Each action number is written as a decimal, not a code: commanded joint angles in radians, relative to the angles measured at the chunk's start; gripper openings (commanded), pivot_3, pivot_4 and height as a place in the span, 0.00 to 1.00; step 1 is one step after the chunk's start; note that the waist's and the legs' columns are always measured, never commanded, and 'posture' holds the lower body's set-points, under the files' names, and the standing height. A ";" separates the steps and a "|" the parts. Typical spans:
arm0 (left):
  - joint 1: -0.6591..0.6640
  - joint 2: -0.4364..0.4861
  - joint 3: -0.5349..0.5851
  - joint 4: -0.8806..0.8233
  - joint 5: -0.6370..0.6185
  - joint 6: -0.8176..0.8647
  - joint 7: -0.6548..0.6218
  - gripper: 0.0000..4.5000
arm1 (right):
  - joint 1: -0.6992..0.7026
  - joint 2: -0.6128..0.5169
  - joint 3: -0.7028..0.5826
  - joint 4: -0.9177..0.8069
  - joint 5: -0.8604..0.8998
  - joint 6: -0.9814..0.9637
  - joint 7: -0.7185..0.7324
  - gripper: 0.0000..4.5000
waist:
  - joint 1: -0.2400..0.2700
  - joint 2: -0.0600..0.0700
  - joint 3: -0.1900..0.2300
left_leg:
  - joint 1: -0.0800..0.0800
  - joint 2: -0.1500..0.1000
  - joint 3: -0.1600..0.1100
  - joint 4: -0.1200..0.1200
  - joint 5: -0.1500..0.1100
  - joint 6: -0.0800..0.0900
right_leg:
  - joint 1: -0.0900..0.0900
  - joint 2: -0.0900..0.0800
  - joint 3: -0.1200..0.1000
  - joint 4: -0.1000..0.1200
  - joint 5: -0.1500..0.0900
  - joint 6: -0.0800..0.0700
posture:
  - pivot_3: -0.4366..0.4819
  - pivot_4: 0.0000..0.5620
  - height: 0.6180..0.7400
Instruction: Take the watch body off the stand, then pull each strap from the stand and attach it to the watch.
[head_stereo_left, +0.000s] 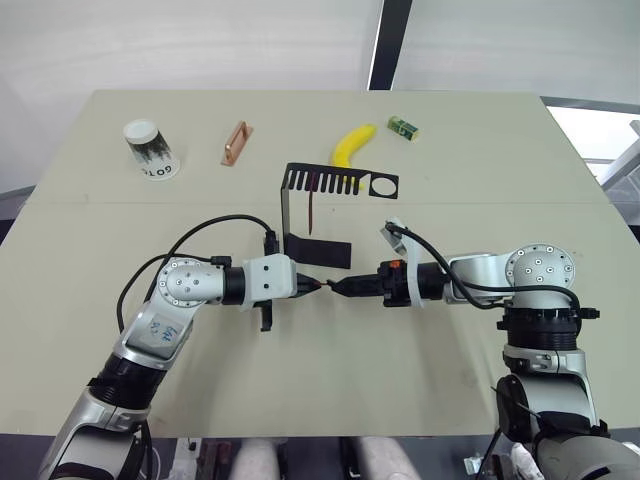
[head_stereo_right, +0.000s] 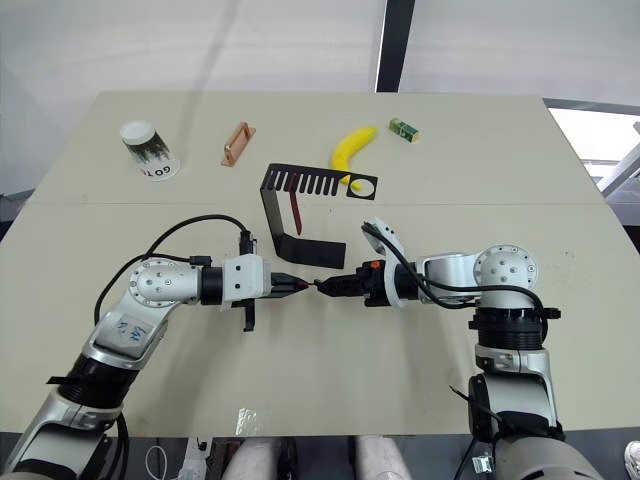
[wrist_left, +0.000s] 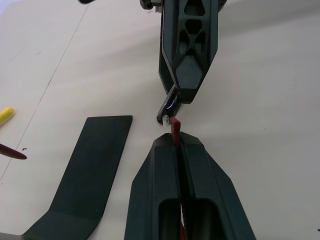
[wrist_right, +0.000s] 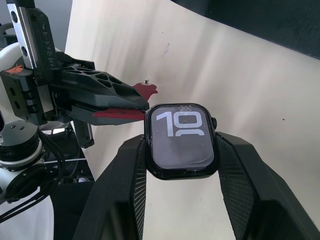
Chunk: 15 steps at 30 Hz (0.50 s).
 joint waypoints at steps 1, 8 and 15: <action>-0.016 0.004 0.008 -0.033 -0.001 -0.010 0.001 0.00 | -0.007 -0.007 -0.006 -0.033 0.007 0.004 0.010 0.34 | 0.000 0.000 0.000 | 0.000 0.000 0.000 0.000 0.000 0.000 | 0.000 0.000 0.000 0.000 0.000 0.000 | 0.48 0.27 1.00; -0.021 0.000 0.008 -0.029 -0.003 -0.009 0.002 0.00 | -0.004 -0.010 -0.003 -0.038 0.005 0.004 0.017 0.34 | 0.000 0.000 0.000 | 0.000 0.000 0.000 0.000 0.000 0.000 | 0.000 0.000 0.000 0.000 0.000 0.000 | 0.48 0.27 1.00; -0.030 -0.003 0.007 -0.025 -0.004 -0.006 0.002 0.00 | -0.009 -0.009 -0.004 -0.036 -0.002 0.004 0.020 0.34 | 0.000 0.000 0.000 | 0.000 0.000 0.000 0.000 0.000 0.000 | 0.000 0.000 0.000 0.000 0.000 0.000 | 0.48 0.27 1.00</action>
